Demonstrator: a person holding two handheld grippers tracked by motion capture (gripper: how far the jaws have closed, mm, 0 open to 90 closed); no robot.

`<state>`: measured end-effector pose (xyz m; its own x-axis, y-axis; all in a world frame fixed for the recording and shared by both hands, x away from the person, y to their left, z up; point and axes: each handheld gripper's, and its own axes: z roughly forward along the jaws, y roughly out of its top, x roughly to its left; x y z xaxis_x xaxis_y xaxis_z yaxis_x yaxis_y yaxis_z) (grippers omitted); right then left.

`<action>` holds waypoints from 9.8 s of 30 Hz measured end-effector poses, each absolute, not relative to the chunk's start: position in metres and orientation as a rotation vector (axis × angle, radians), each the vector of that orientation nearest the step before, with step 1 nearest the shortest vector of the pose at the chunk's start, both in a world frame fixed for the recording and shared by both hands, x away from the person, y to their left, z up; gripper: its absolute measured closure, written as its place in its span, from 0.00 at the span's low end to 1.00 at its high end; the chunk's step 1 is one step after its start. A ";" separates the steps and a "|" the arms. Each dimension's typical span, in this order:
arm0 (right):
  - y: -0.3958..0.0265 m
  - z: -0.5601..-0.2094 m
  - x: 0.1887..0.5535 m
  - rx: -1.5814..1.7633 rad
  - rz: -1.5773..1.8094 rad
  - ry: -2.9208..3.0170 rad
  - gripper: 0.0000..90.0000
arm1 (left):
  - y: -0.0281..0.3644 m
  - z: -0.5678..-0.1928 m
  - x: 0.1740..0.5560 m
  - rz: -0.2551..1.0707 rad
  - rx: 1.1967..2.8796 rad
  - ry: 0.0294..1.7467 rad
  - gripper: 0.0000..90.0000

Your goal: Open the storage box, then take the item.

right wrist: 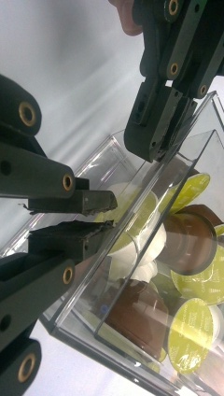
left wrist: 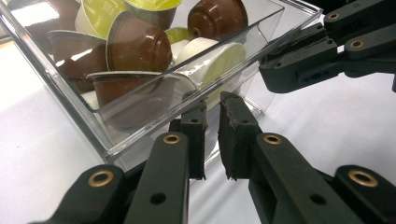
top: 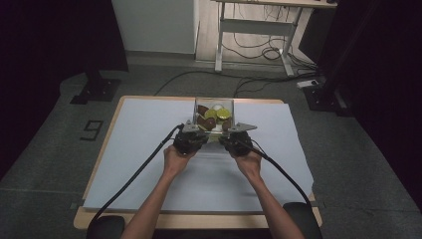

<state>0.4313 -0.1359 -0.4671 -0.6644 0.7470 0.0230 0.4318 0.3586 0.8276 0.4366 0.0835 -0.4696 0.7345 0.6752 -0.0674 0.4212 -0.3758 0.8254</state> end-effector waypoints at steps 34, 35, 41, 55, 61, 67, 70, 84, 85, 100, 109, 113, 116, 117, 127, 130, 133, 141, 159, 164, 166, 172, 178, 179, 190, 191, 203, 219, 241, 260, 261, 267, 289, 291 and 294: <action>-0.138 -0.466 0.403 0.950 1.234 2.339 0.89 | 0.085 -0.469 0.400 0.381 2.063 0.773 0.90; -0.138 -0.466 0.402 0.947 1.233 2.341 0.89 | 0.085 -0.469 0.399 0.379 2.065 0.771 0.90; -0.138 -0.466 0.395 0.926 1.222 2.353 0.88 | 0.086 -0.469 0.391 0.368 2.062 0.763 0.90; -0.137 -0.466 0.379 0.885 1.213 2.389 0.87 | 0.088 -0.471 0.373 0.358 2.062 0.740 0.89; -0.137 -0.466 0.372 0.886 1.222 2.399 0.86 | 0.090 -0.471 0.367 0.355 2.062 0.730 0.89; -0.135 -0.467 0.367 0.876 1.229 2.407 0.86 | 0.092 -0.471 0.360 0.353 2.063 0.726 0.89; -0.135 -0.467 0.364 0.871 1.233 2.408 0.87 | 0.093 -0.472 0.357 0.353 2.061 0.724 0.89; -0.135 -0.468 0.351 0.852 1.242 2.427 0.87 | 0.095 -0.473 0.344 0.337 2.057 0.708 0.89; -0.136 -0.468 0.350 0.852 1.242 2.426 0.87 | 0.095 -0.473 0.343 0.336 2.057 0.706 0.89; -0.139 -0.469 0.336 0.833 1.232 2.446 0.86 | 0.092 -0.476 0.327 0.312 2.047 0.688 0.89; -0.142 -0.470 0.329 0.822 1.233 2.455 0.85 | 0.091 -0.478 0.319 0.299 2.045 0.681 0.88; -0.143 -0.470 0.325 0.823 1.232 2.457 0.85 | 0.090 -0.478 0.316 0.295 2.049 0.678 0.88; -0.144 -0.470 0.323 0.826 1.232 2.457 0.85 | 0.090 -0.478 0.314 0.290 2.049 0.675 0.88; -0.144 -0.470 0.322 0.825 1.232 2.458 0.85 | 0.089 -0.478 0.313 0.288 2.052 0.673 0.88; -0.146 -0.472 0.316 0.820 1.224 2.471 0.85 | 0.088 -0.480 0.307 0.281 2.058 0.666 0.86; -0.146 -0.472 0.316 0.818 1.224 2.472 0.85 | 0.088 -0.480 0.307 0.278 2.058 0.655 0.84; -0.146 -0.472 0.316 0.821 1.224 2.475 0.85 | 0.088 -0.480 0.307 0.271 2.060 0.650 0.82; -0.150 -0.471 0.316 0.814 1.220 2.474 0.82 | 0.091 -0.478 0.306 0.263 2.072 0.656 0.79; -0.168 -0.463 0.313 0.832 1.216 2.470 0.65 | 0.129 -0.475 0.301 0.289 2.078 0.725 0.66; -0.175 -0.462 0.314 0.840 1.220 2.475 0.62 | 0.139 -0.476 0.304 0.295 2.067 0.747 0.64; -0.178 -0.461 0.313 0.838 1.216 2.476 0.60 | 0.142 -0.475 0.304 0.302 2.063 0.753 0.63; -0.184 -0.457 0.312 0.831 1.219 2.474 0.56 | 0.152 -0.475 0.307 0.332 2.048 0.781 0.56; -0.193 -0.455 0.314 0.849 1.222 2.455 0.51 | 0.160 -0.479 0.313 0.342 2.047 0.813 0.41; -0.194 -0.455 0.315 0.853 1.220 2.453 0.50 | 0.161 -0.480 0.314 0.345 2.045 0.820 0.40; -0.211 -0.461 0.328 0.912 1.157 2.399 0.37 | 0.175 -0.490 0.327 0.329 2.051 0.901 0.20; -0.212 -0.462 0.329 0.920 1.157 2.394 0.35 | 0.176 -0.492 0.328 0.330 2.051 0.908 0.19; -0.230 -0.486 0.353 1.056 1.061 2.381 0.18 | 0.188 -0.507 0.339 0.335 2.080 0.962 0.12; -0.235 -0.518 0.367 1.087 0.974 2.389 0.07 | 0.189 -0.526 0.344 0.374 2.188 1.015 0.00; -0.233 -0.529 0.369 1.099 0.915 2.474 0.00 | 0.185 -0.528 0.347 0.384 2.230 1.041 0.00; -0.237 -0.516 0.369 1.087 0.925 2.501 0.00 | 0.185 -0.528 0.347 0.383 2.230 1.042 0.00; -0.237 -0.515 0.368 1.084 0.933 2.500 0.00 | 0.185 -0.528 0.347 0.383 2.230 1.042 0.00; -0.236 -0.506 0.367 1.087 0.973 2.489 0.00 | 0.185 -0.528 0.347 0.383 2.230 1.042 0.00; -0.231 -0.469 0.358 1.044 1.065 2.467 0.07 | 0.185 -0.528 0.347 0.385 2.231 1.042 0.00; -0.230 -0.464 0.357 1.038 1.073 2.467 0.07 | 0.185 -0.528 0.347 0.385 2.231 1.041 0.00; -0.227 -0.456 0.356 1.013 1.102 2.472 0.07 | 0.185 -0.528 0.347 0.385 2.231 1.041 0.00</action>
